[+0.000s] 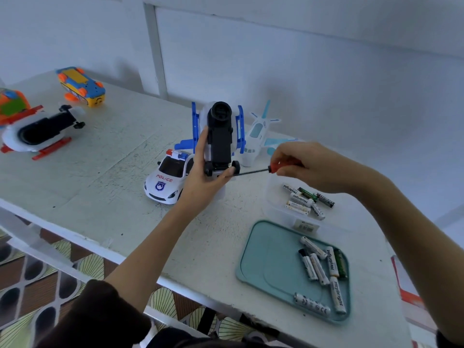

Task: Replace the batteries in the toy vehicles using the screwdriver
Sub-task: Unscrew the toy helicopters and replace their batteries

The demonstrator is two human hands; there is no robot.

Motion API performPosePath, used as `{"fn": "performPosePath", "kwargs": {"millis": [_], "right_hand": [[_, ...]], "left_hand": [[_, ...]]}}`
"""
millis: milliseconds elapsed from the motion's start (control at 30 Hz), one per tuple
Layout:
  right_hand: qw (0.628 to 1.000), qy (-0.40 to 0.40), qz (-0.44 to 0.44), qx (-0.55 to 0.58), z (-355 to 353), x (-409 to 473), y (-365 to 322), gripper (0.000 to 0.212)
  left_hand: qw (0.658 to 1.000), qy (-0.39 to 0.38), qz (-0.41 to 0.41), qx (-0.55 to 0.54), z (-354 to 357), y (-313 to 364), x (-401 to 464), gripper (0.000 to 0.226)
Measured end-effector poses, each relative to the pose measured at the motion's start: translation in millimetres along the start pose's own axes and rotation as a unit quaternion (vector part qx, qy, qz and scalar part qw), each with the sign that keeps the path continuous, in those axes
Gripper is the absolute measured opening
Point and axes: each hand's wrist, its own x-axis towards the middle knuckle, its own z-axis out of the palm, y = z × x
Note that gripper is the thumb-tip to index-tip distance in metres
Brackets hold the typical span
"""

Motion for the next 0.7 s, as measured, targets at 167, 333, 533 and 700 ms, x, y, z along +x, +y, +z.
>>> {"fn": "performPosePath", "kwargs": {"millis": [167, 333, 533, 700], "right_hand": [[0.995, -0.079, -0.064, 0.002, 43, 0, 1, 0.017], [0.985, -0.035, -0.157, -0.055, 85, 8, -5, 0.019], [0.967, 0.021, -0.221, -0.124, 126, 16, -8, 0.038], [0.964, 0.019, -0.234, -0.121, 135, 21, -5, 0.042]], "left_hand": [[1.0, -0.002, 0.004, 0.013, 0, 0, 0, 0.085], [1.0, -0.007, 0.005, 0.022, -1, 0, 0, 0.087], [0.999, -0.013, -0.002, 0.037, -2, 5, -2, 0.088], [1.0, -0.013, -0.003, 0.029, 0, 7, -3, 0.087]]}}
